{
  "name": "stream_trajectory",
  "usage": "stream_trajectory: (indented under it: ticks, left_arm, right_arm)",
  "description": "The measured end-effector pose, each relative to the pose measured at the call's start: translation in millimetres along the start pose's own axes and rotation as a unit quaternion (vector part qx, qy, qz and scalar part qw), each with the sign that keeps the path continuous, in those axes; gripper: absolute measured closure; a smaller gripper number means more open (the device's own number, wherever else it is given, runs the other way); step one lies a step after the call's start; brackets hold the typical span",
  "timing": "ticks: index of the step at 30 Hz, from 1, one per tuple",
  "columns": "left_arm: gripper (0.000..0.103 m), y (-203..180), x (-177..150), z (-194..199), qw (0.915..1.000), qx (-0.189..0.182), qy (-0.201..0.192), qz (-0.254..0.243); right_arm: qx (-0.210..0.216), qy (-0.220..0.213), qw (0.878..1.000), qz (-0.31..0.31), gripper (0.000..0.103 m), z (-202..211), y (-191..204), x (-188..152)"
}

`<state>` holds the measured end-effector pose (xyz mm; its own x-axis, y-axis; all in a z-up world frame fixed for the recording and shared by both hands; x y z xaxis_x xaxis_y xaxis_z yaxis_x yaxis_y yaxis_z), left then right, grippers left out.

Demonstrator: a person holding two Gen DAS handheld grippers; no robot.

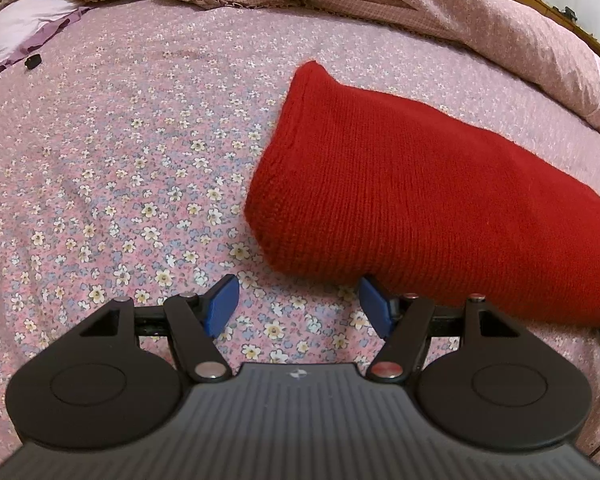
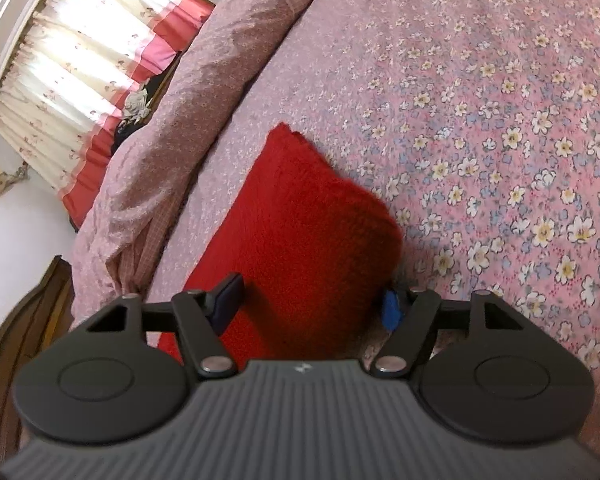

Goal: Fold small clothes

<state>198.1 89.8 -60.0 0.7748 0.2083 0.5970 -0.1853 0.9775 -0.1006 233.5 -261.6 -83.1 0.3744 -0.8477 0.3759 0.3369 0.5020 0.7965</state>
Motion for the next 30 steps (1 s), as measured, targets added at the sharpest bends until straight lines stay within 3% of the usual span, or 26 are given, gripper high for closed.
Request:
stream_trajectory:
  ticks: [7, 24, 27, 30]
  left_arm:
    - [0.031, -2, 1, 1, 1.0000, 0.006, -0.001, 0.001]
    - [0.031, -7, 3, 7, 0.9998, 0.014, -0.012, 0.005]
    - [0.031, -8, 3, 11, 0.9998, 0.016, -0.015, 0.004]
    - [0.031, -7, 4, 15, 0.9997, 0.018, -0.018, 0.004]
  right_arm:
    - [0.017, -0.008, 0.999, -0.036, 0.032, -4, -5, 7]
    - [0.022, -0.010, 0.999, -0.046, 0.033, -13, 3, 14]
    - [0.027, -0.010, 0.998, -0.059, 0.039, -13, 0, 17]
    - [0.025, -0.009, 0.997, -0.066, 0.053, -12, -7, 19]
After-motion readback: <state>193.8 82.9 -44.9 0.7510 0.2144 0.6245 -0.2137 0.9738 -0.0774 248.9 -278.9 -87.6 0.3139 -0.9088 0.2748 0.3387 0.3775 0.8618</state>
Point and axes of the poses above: each gripper's, at about its wrist camera, not at the fingertips, and z roughly against the way its jaws point, y to its left, x to its top, the point moved 8 cm from there along -z, roughly the way its jaws point, and after that the axes turned 5 degrees about -z, right-handed, at the moved point
